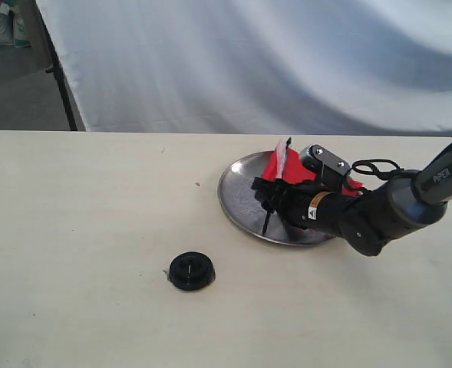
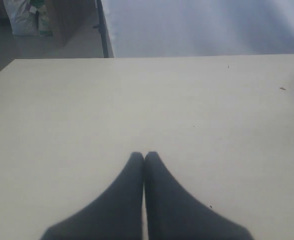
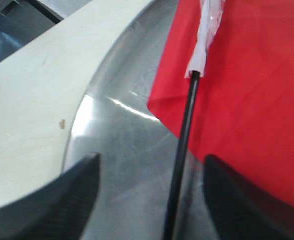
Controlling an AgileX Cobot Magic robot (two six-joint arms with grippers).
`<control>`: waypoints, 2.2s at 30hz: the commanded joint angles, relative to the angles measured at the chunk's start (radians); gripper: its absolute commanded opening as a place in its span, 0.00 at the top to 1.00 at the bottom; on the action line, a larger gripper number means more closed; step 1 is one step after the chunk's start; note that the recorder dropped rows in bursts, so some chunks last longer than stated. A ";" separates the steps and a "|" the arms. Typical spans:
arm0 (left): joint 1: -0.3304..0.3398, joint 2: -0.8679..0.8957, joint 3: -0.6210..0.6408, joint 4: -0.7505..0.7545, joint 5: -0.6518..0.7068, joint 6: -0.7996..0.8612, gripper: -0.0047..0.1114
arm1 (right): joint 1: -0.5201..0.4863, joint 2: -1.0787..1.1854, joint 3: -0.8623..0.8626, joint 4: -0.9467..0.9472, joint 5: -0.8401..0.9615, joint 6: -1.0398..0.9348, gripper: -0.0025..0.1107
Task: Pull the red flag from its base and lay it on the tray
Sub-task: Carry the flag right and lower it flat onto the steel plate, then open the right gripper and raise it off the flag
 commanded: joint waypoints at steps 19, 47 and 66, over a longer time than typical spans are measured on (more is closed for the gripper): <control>0.001 -0.004 0.004 0.003 -0.008 -0.007 0.96 | -0.002 0.017 0.009 -0.205 -0.103 0.239 0.38; 0.001 -0.004 0.004 0.003 -0.008 -0.007 0.96 | -0.007 -0.134 0.009 -0.524 -0.322 0.286 0.98; 0.001 -0.004 0.004 0.003 -0.008 -0.007 0.96 | -0.007 -0.356 0.042 -0.725 -0.688 0.188 0.98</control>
